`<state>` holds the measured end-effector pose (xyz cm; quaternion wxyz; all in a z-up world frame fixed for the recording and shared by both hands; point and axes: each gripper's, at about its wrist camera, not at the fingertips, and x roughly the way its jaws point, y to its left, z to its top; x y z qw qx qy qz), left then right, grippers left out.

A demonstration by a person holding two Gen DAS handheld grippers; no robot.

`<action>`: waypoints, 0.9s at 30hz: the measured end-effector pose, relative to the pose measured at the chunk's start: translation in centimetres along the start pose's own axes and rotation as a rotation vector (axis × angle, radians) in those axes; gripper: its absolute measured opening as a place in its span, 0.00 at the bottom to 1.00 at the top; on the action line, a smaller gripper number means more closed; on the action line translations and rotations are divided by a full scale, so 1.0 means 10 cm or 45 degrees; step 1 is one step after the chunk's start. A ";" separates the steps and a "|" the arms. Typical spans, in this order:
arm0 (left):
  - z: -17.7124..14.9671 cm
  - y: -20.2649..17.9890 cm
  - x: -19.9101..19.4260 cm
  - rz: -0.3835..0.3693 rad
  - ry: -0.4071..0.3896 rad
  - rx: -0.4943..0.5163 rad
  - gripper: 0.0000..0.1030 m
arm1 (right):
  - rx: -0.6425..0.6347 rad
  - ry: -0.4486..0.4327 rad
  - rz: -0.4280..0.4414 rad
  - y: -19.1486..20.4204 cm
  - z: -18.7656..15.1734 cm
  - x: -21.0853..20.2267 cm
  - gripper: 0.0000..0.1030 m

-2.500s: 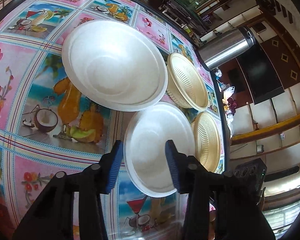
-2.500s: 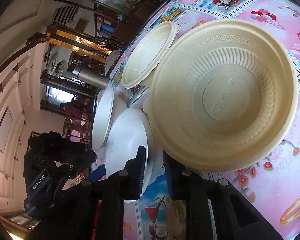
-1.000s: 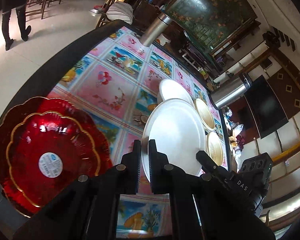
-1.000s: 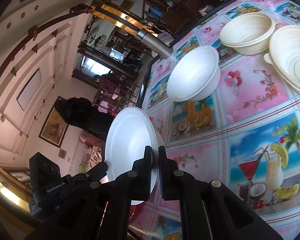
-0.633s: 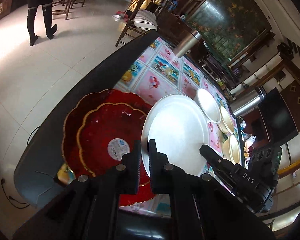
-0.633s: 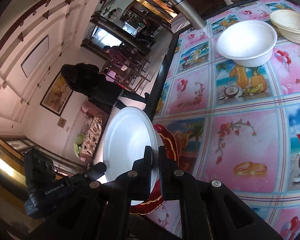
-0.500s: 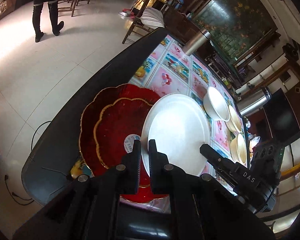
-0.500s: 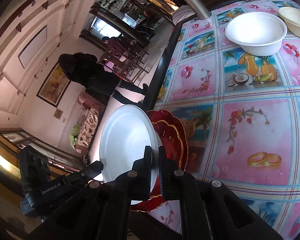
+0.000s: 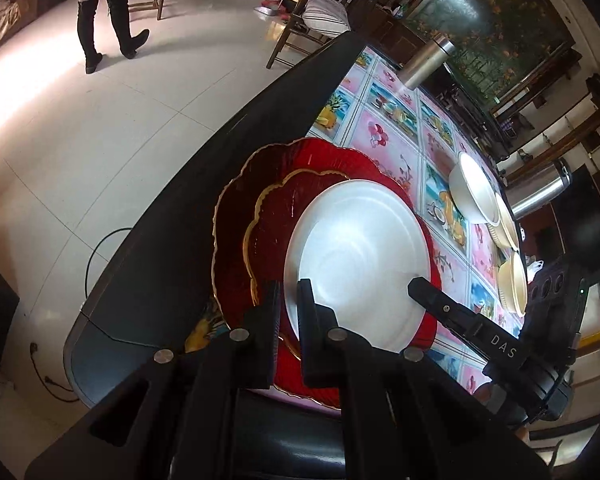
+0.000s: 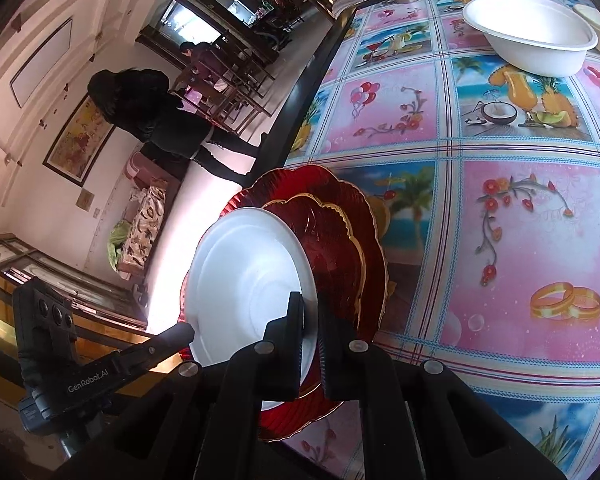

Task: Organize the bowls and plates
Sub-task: 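Carry the white plate with the right gripper onto the red plate stack, then open the right gripper and pull it back from the stack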

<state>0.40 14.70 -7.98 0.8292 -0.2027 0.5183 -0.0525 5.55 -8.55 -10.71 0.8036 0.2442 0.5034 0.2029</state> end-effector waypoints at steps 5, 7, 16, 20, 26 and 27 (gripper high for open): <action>-0.01 0.01 -0.10 0.138 -0.082 0.052 0.07 | -0.102 -0.054 -0.115 0.07 -0.05 0.01 0.12; -0.01 0.04 -0.18 0.176 -0.131 0.048 0.07 | -0.147 -0.052 -0.141 0.11 -0.04 -0.01 0.13; -0.09 -0.27 -0.48 0.326 -0.401 0.192 0.44 | -0.326 -0.285 -0.153 0.22 -0.05 -0.51 0.41; -0.20 -0.55 -0.55 0.371 -0.556 0.301 0.63 | -0.332 -0.547 -0.155 0.06 -0.10 -0.92 0.59; -0.26 -0.98 -0.52 0.374 -0.623 0.428 0.76 | -0.366 -0.762 -0.266 -0.22 -0.15 -1.30 0.65; -0.26 -1.04 -0.50 0.368 -0.626 0.436 0.76 | -0.354 -0.779 -0.264 -0.29 -0.15 -1.35 0.65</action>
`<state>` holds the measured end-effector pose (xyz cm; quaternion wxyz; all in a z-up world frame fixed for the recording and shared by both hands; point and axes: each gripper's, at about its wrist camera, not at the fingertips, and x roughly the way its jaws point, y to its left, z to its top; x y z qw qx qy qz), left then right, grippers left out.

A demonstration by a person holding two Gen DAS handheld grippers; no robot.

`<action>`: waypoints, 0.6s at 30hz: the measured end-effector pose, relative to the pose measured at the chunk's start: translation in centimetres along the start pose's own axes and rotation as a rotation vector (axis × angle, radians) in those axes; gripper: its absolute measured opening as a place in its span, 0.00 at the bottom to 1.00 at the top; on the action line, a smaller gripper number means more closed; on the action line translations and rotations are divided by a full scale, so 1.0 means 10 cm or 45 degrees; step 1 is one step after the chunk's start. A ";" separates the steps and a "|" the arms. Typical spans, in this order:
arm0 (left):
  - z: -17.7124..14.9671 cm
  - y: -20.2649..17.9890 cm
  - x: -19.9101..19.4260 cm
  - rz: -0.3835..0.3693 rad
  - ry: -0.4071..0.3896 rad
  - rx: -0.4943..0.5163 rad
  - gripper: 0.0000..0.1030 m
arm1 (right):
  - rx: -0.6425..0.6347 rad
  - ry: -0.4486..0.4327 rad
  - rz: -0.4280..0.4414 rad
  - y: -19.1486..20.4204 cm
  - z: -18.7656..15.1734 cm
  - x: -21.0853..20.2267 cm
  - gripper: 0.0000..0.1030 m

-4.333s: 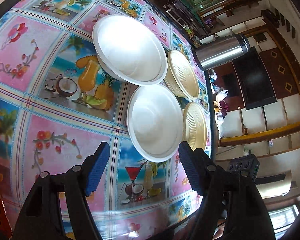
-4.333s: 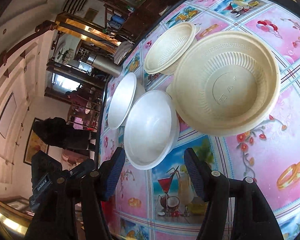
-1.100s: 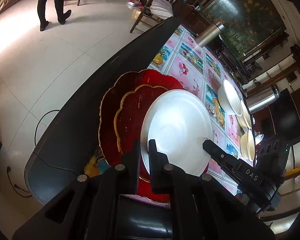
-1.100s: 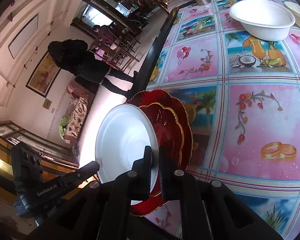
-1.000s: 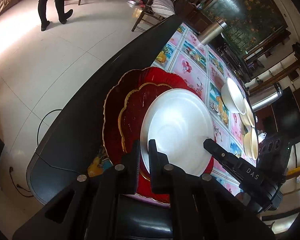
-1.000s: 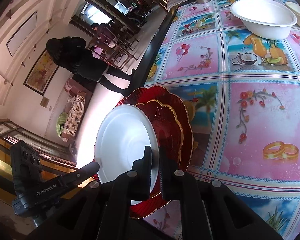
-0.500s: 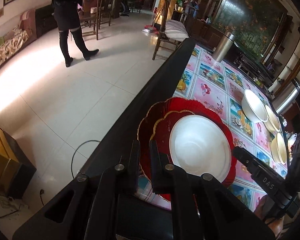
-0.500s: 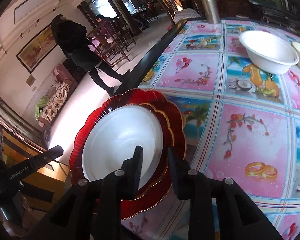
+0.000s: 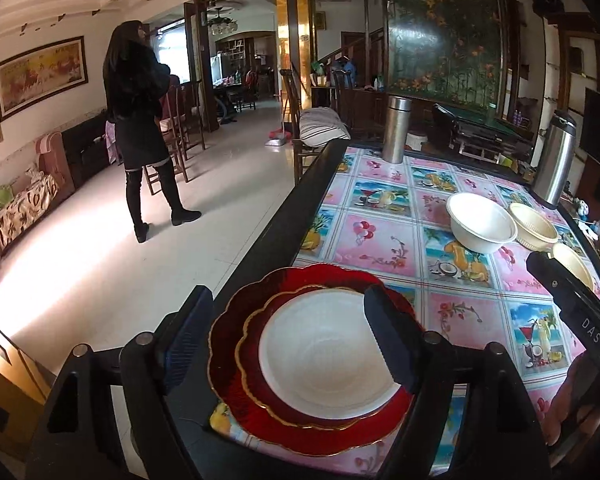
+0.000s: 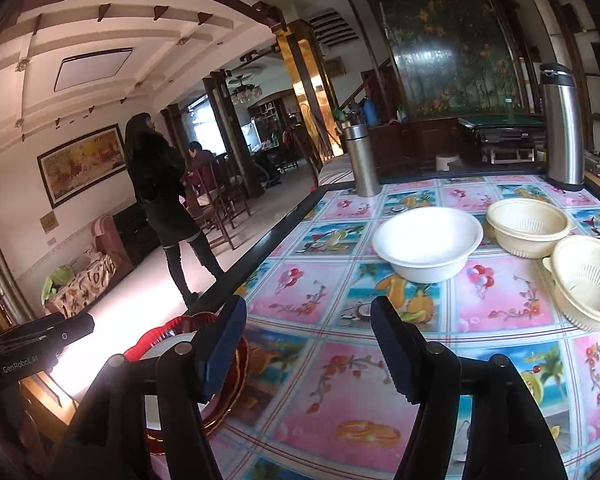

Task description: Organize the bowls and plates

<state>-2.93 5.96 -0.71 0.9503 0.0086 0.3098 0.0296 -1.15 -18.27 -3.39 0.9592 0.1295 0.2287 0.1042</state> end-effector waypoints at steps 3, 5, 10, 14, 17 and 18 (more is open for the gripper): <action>0.04 -0.18 -0.01 -0.025 -0.014 0.011 0.76 | 0.042 -0.041 -0.025 -0.23 0.03 -0.09 0.67; 0.05 -0.29 -0.01 -0.042 -0.024 0.020 0.76 | 0.061 -0.079 -0.054 -0.36 0.05 -0.15 0.69; 0.07 -0.59 0.04 -0.056 -0.022 0.062 0.76 | 0.100 -0.165 -0.127 -0.68 0.04 -0.34 0.75; 0.06 -0.80 0.10 -0.071 -0.017 0.092 0.76 | 0.242 -0.159 -0.121 -0.98 0.06 -0.36 0.77; 0.04 -0.96 0.15 -0.082 -0.005 0.113 0.76 | 0.293 -0.152 -0.116 -1.07 0.07 -0.38 0.77; 0.03 -1.00 0.17 -0.091 0.004 0.119 0.76 | 0.295 -0.149 -0.119 -1.07 0.07 -0.39 0.77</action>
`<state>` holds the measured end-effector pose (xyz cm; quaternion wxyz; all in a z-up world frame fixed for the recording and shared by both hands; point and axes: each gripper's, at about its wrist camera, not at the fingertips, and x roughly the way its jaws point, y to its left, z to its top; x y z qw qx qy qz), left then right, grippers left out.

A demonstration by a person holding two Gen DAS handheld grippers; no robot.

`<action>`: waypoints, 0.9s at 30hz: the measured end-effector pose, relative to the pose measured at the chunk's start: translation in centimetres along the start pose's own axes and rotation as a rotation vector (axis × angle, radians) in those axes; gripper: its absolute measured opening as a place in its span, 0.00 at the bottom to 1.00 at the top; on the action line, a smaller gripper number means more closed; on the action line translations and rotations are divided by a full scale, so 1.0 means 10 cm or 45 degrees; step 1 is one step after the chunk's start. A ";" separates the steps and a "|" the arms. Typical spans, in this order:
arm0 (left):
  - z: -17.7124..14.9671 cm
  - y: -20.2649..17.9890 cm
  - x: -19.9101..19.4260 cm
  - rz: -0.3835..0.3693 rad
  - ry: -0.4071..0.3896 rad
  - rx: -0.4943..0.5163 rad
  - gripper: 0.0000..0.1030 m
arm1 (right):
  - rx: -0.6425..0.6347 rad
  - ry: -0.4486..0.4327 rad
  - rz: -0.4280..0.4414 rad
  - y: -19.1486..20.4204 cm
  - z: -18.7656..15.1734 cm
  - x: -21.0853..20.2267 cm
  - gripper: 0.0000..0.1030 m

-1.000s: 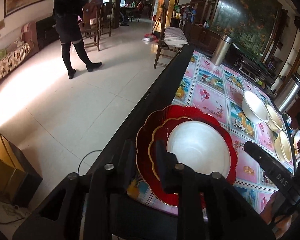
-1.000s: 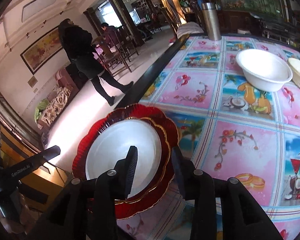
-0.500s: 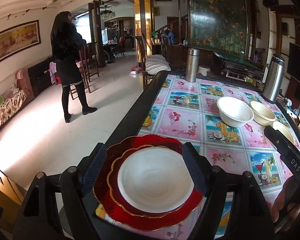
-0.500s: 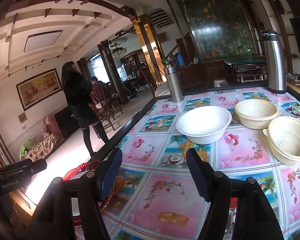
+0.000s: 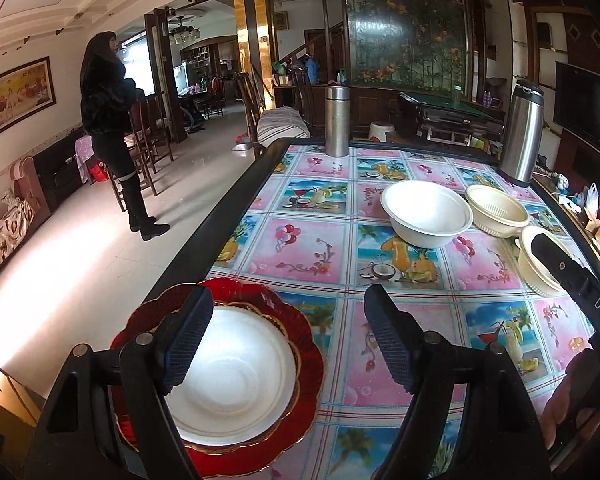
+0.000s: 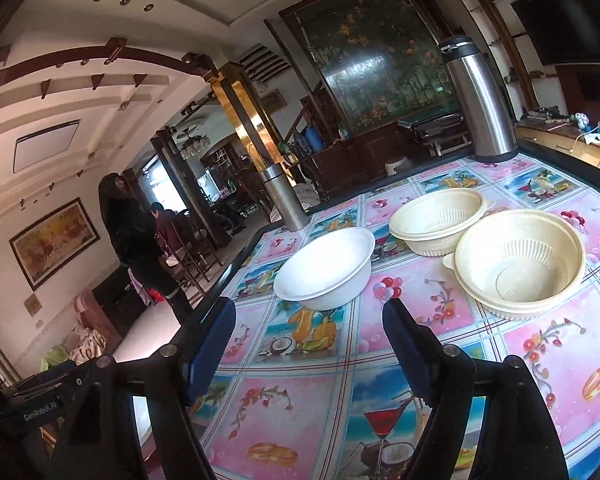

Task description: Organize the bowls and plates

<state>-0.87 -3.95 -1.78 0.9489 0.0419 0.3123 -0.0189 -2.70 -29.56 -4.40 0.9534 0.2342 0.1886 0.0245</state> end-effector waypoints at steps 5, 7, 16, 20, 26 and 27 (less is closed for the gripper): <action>-0.01 -0.23 0.14 -0.036 0.037 0.027 0.76 | -0.004 0.036 0.000 0.04 -0.04 0.04 0.77; 0.00 -0.33 0.21 -0.055 0.054 0.032 0.76 | 0.009 0.046 -0.004 0.03 -0.04 0.07 0.77; 0.28 -0.81 0.57 -0.106 0.026 0.038 0.76 | 0.180 0.042 -0.066 -0.22 -0.01 0.07 0.77; 0.44 -0.97 0.72 -0.139 0.015 0.020 0.76 | 0.230 0.011 -0.121 -0.33 0.01 0.04 0.77; 0.58 -0.99 0.99 -0.146 -0.011 -0.051 0.76 | 0.252 0.000 -0.161 -0.39 0.02 0.04 0.77; 0.56 -0.96 1.03 -0.133 -0.024 -0.070 0.76 | 0.254 0.011 -0.164 -0.39 0.02 0.06 0.77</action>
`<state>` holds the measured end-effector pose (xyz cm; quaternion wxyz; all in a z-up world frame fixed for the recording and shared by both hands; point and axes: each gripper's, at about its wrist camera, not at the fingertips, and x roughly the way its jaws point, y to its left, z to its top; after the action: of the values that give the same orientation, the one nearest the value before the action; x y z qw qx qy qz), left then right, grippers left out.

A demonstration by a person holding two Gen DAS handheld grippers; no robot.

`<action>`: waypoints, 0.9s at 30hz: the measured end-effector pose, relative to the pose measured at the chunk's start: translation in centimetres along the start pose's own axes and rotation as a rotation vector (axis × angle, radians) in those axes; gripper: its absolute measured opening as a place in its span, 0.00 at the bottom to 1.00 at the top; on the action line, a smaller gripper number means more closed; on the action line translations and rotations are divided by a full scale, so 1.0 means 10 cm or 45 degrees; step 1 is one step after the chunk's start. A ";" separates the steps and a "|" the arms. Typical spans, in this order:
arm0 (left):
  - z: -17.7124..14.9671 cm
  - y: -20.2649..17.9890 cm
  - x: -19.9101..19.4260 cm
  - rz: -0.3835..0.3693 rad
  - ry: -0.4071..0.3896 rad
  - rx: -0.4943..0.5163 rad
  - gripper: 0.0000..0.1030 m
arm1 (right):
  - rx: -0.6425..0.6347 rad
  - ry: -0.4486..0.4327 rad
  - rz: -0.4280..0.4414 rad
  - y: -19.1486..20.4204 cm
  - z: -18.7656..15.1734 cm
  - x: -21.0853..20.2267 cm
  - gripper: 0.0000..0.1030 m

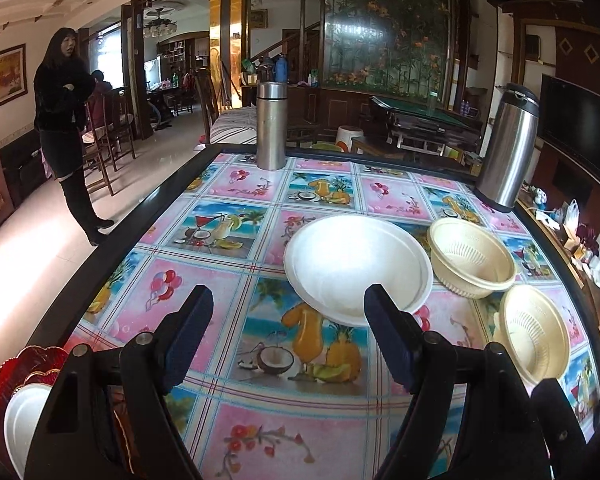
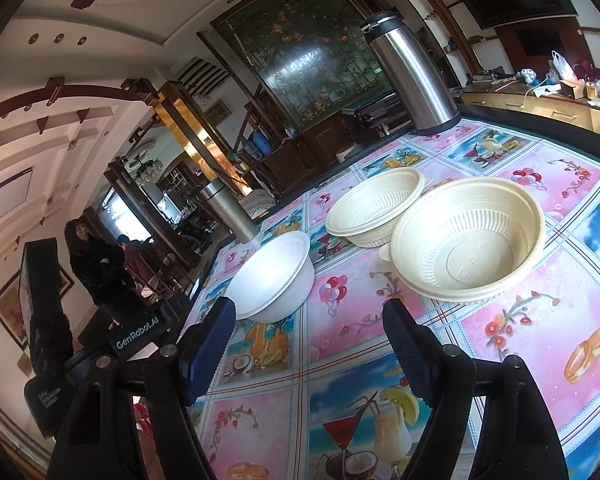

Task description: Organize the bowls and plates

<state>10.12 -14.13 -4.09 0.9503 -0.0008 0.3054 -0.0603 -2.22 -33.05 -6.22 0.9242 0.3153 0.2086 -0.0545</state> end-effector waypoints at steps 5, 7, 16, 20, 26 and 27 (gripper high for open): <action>-0.15 0.22 0.24 0.058 0.076 -0.063 0.76 | -0.001 0.050 -0.031 0.01 -0.02 0.11 0.77; -0.20 0.30 0.29 0.072 0.094 -0.098 0.76 | -0.010 0.073 -0.044 0.02 -0.04 0.17 0.77; -0.23 0.41 0.33 0.092 0.137 -0.161 0.76 | -0.051 0.087 -0.106 0.03 -0.07 0.25 0.77; -0.22 0.45 0.33 0.085 0.142 -0.181 0.76 | -0.077 0.076 -0.123 0.06 -0.08 0.27 0.77; -0.20 0.44 0.31 0.069 0.145 -0.179 0.76 | 0.000 0.115 -0.105 0.07 0.00 0.38 0.77; -0.20 0.43 0.31 0.068 0.145 -0.178 0.76 | 0.017 0.146 -0.081 0.09 0.05 0.45 0.77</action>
<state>11.96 -10.11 -7.67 0.9303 -0.0555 0.3624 -0.0134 2.22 -32.51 -7.28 0.9063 0.3174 0.2707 -0.0672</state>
